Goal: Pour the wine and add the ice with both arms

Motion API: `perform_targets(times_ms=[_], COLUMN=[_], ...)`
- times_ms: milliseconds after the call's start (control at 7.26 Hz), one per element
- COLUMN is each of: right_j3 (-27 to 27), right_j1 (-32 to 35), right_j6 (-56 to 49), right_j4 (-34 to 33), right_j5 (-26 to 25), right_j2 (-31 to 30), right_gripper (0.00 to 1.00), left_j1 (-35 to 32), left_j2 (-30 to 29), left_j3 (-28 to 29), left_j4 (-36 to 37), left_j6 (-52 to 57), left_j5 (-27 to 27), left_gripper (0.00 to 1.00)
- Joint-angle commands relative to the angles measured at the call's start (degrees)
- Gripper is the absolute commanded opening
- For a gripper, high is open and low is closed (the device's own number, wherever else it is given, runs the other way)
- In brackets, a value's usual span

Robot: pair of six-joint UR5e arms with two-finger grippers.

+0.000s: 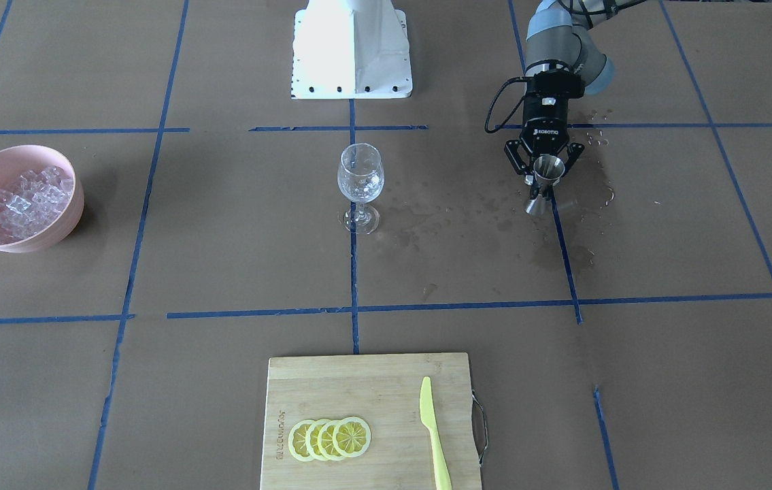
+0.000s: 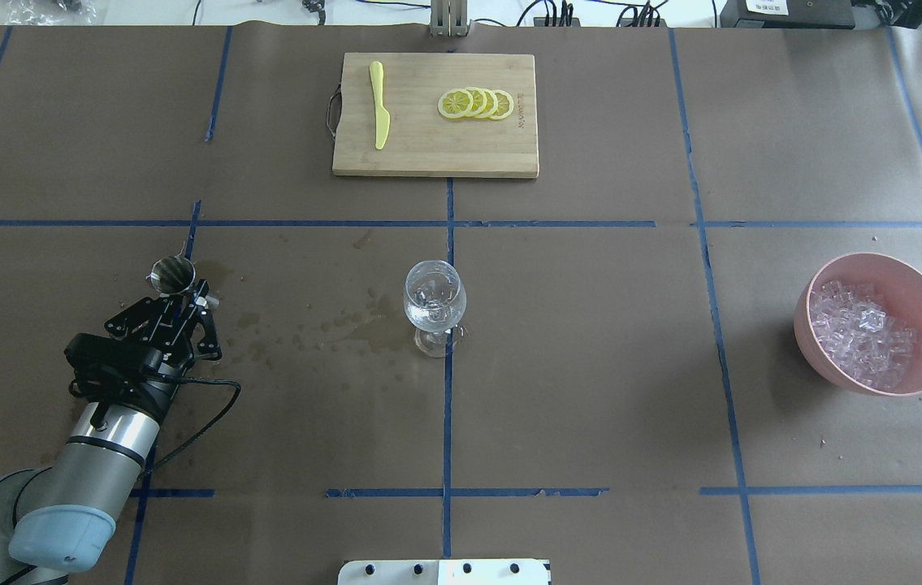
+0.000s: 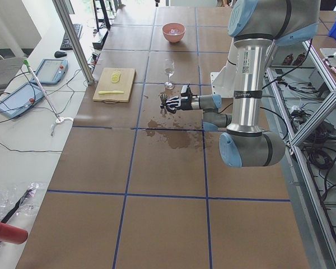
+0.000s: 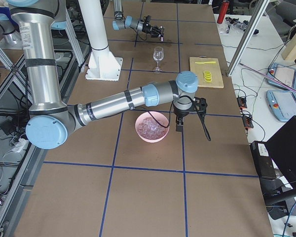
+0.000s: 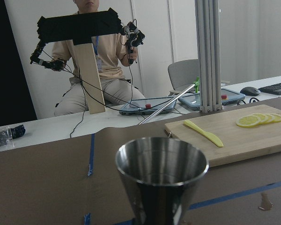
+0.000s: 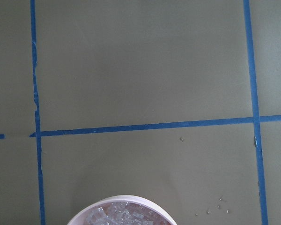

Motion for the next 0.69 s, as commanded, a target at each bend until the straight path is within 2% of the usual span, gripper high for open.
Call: perform_targets(times_ms=[0, 138, 413, 551], right_j3=[6.17, 7.93, 7.87, 5.85], right_j1=[-8.01, -10.56, -21.43, -22.7], right_j6=[11.63, 16.37, 34.0, 35.47], right_j4=[0.0, 2.09, 26.32, 31.24], right_j5=[-5.44, -6.4, -16.72, -17.91], right_j2=[-0.52, -1.04, -11.72, -13.25], right_gripper=[1.0, 1.0, 1.0, 1.0], left_j1=[-0.22, -0.23, -1.54, -2.07], left_j2=[1.13, 1.83, 2.1, 2.19], left_j3=[-0.95, -1.13, -1.39, -1.39], left_j4=[-0.18, -0.26, -0.18, -0.18], left_j6=[-0.17, -0.17, -0.08, -0.08], left_j5=[0.01, 0.01, -0.08, -0.08], left_gripper=[0.0, 0.0, 0.0, 0.0])
